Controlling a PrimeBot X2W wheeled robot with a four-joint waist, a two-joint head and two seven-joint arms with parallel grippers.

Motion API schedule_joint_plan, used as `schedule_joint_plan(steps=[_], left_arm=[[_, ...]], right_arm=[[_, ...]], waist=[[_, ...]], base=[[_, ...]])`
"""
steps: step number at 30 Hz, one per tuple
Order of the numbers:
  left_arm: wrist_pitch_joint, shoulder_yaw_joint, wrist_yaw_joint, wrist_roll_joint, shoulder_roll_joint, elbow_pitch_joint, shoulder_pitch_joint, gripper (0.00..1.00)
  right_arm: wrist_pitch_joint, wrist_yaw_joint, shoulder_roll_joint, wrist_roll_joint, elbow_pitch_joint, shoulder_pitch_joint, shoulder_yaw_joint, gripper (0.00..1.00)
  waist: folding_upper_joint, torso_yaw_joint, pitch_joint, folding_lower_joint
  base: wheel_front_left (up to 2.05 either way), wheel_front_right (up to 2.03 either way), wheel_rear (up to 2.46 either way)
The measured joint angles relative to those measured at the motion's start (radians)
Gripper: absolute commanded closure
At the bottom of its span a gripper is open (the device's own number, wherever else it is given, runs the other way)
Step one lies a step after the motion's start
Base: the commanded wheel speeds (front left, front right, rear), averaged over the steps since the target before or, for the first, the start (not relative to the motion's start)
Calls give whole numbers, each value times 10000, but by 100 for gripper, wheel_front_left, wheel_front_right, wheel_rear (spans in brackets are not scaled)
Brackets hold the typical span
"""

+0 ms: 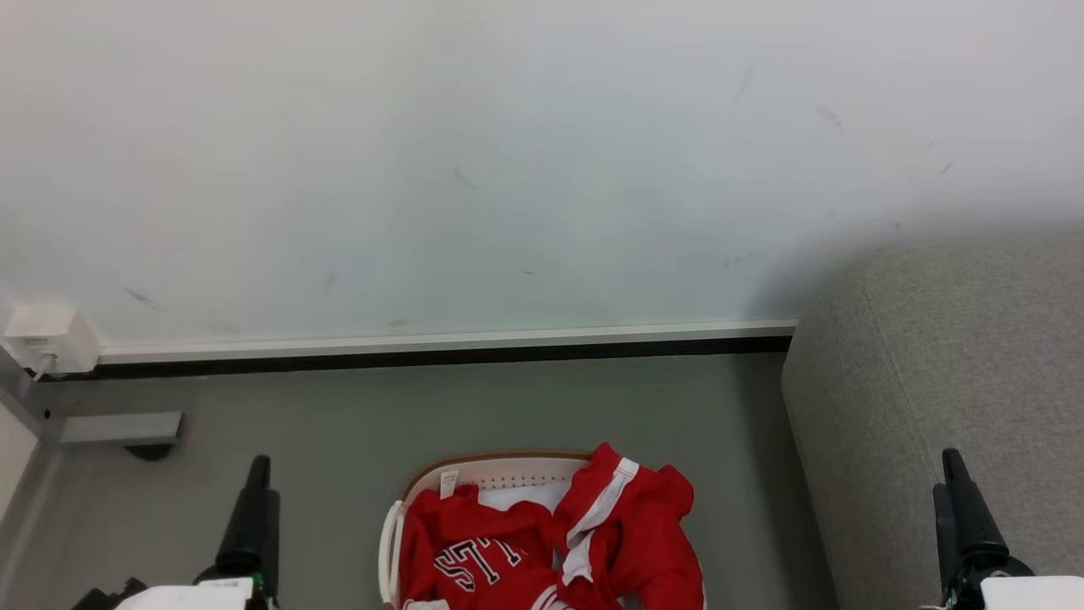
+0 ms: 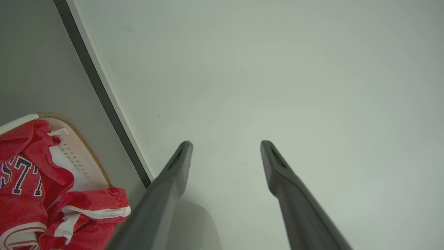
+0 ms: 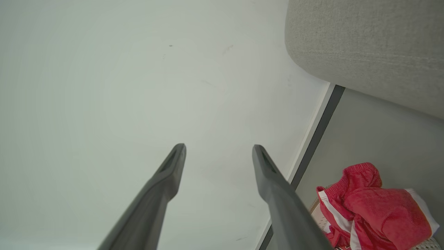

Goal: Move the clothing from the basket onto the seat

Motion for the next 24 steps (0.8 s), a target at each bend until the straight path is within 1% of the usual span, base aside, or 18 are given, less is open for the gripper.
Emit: schedule_joint_plan(steps=[10, 15, 24], left_arm=[[-430, 86, 0, 2084, -4, -295, -1, 0], [-604, 21, -2, 3296, -4, -468, 1, 0], [-934, -54, -10, 5637, 2, -673, 48, 0]], right_arm=[[-405, 0, -6, -1586, -353, -25, 69, 0], [-591, 0, -10, -2673, -418, -25, 182, 0], [-917, 0, -17, -5166, -456, -22, 483, 0]], waist=[[0, 9, -20, 0], [0, 9, -47, 0], [0, 10, -125, 0]], base=[[0, 0, 0], [0, 0, 0], [0, 0, 0]])
